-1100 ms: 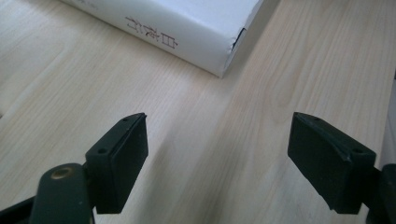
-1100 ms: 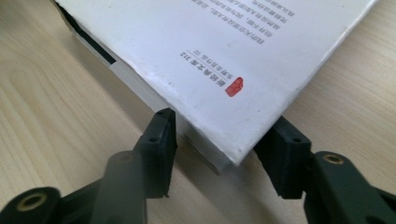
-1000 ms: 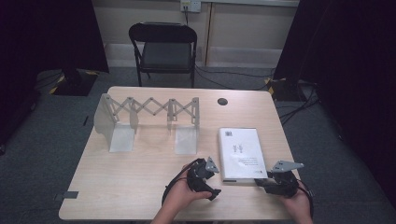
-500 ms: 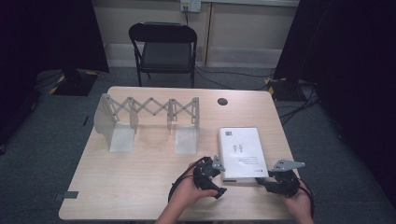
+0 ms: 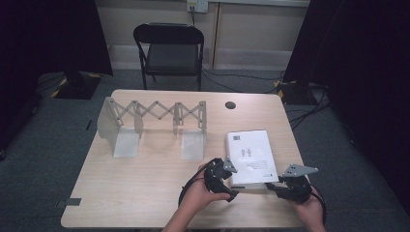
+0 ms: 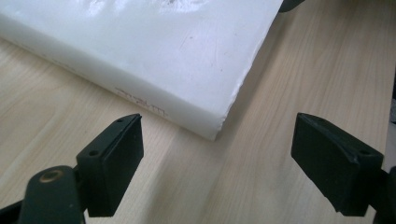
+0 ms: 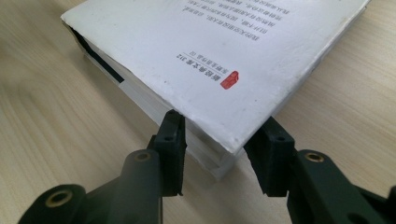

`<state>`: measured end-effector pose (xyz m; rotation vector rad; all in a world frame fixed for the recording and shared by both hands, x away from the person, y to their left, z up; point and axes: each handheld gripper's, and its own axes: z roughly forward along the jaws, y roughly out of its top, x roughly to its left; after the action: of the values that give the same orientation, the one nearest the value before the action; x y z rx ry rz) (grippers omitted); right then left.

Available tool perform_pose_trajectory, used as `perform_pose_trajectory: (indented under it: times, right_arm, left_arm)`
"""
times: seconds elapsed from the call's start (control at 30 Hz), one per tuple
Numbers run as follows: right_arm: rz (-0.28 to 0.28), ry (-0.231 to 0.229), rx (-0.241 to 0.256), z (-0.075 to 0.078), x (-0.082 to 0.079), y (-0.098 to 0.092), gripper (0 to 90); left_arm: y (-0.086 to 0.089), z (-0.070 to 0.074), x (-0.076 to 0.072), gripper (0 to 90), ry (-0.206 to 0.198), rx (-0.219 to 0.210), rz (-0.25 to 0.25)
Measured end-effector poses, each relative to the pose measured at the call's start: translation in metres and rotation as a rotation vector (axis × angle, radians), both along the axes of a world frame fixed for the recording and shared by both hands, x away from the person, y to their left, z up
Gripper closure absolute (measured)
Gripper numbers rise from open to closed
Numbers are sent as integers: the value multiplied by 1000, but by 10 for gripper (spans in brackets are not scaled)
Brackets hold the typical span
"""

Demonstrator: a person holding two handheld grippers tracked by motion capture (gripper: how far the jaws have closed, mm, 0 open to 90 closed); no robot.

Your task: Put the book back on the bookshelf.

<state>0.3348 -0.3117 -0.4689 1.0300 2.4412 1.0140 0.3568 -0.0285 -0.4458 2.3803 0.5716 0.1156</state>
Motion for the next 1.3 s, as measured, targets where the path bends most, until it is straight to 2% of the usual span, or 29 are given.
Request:
perform_pose_trajectory:
  times: [0.27, 0.33, 0.47, 0.5, 0.53, 0.77, 0.87, 0.9, 1.0, 1.3]
  right_arm:
    - [-6, -11, -4, 5, -1, 2, 600]
    - [-11, -14, -5, 5, -2, 3, 601]
    - [-11, -15, -1, 6, -2, 2, 601]
    - [-13, -15, 1, 6, -1, 3, 601]
    - [-12, -14, 2, 6, -1, 2, 601]
    - [-16, -11, 11, 9, -1, 3, 608]
    - [-14, -10, 13, 9, -1, 3, 609]
    - [-13, -10, 12, 9, -1, 3, 609]
    - [-12, -8, 9, 10, 0, 3, 609]
    - [-4, -6, 15, 11, 0, 3, 616]
  left_arm:
    - [-11, 4, 5, 169, -8, 1, -3]
    - [-14, 5, 6, 167, -21, 22, -5]
    - [-16, 5, 8, 166, -15, 10, -11]
    - [-18, 4, 8, 164, -25, 33, -11]
    - [-19, 4, 8, 164, -27, 35, -11]
    - [-23, 7, 11, 164, -28, 17, -17]
    - [-28, 9, 12, 160, -45, 31, -26]
    - [-29, 9, 13, 161, -43, 20, -29]
    - [-34, 10, 15, 161, -62, 36, -18]
    - [-43, 8, 17, 163, -78, 52, -37]
